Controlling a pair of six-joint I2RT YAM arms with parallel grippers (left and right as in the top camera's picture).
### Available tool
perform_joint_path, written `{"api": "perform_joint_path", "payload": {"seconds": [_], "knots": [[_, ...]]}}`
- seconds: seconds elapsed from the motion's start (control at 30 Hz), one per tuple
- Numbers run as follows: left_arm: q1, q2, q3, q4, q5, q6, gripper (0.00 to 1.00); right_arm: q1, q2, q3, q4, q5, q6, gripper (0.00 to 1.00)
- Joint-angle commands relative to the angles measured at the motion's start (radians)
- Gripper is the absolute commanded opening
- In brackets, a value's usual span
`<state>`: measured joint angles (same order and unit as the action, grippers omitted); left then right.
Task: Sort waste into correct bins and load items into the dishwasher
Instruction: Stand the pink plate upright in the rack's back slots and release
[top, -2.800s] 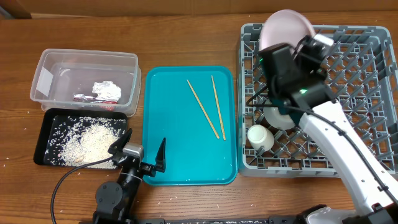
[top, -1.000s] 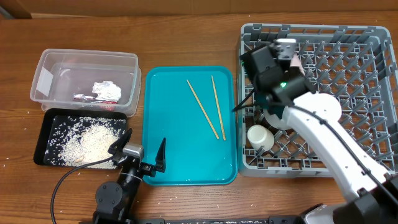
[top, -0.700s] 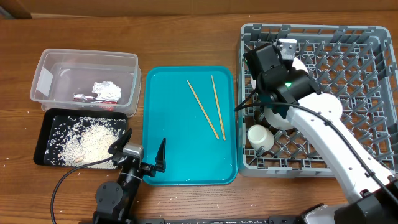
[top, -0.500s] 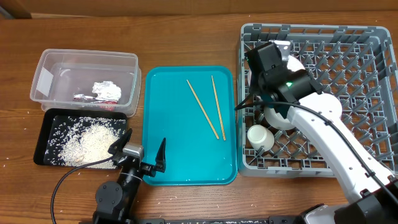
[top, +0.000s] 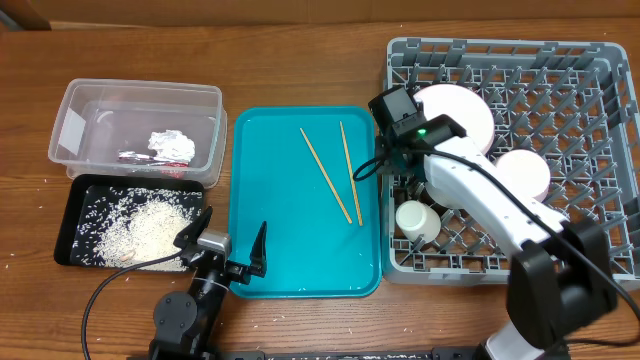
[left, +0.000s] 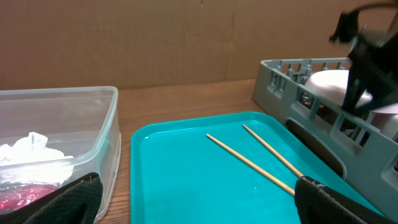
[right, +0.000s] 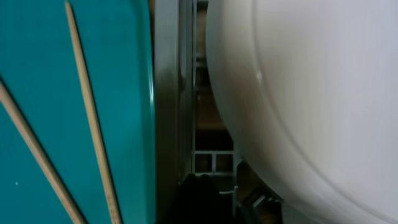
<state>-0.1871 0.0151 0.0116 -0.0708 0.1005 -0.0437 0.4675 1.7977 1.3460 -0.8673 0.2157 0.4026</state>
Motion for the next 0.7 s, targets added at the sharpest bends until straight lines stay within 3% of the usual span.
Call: {"api": "perform_joint_path", "payload": {"seconds": [0.0,0.2,0.4,0.67], "knots": [[0.010,-0.010,-0.007,0.001,-0.007,0.022,1.00,0.009,0.045,-0.012,0.007,0.126,0.048,0.04],[0.010,-0.010,-0.007,0.001,-0.007,0.022,1.00,0.008,0.044,-0.010,0.046,0.173,0.050,0.04],[0.010,-0.010,-0.007,0.001,-0.007,0.022,1.00,-0.053,0.033,0.003,0.102,0.405,0.055,0.04],[0.010,-0.010,-0.007,0.001,-0.007,0.022,1.00,-0.111,-0.069,0.060,0.053,0.365,0.026,0.07]]}}
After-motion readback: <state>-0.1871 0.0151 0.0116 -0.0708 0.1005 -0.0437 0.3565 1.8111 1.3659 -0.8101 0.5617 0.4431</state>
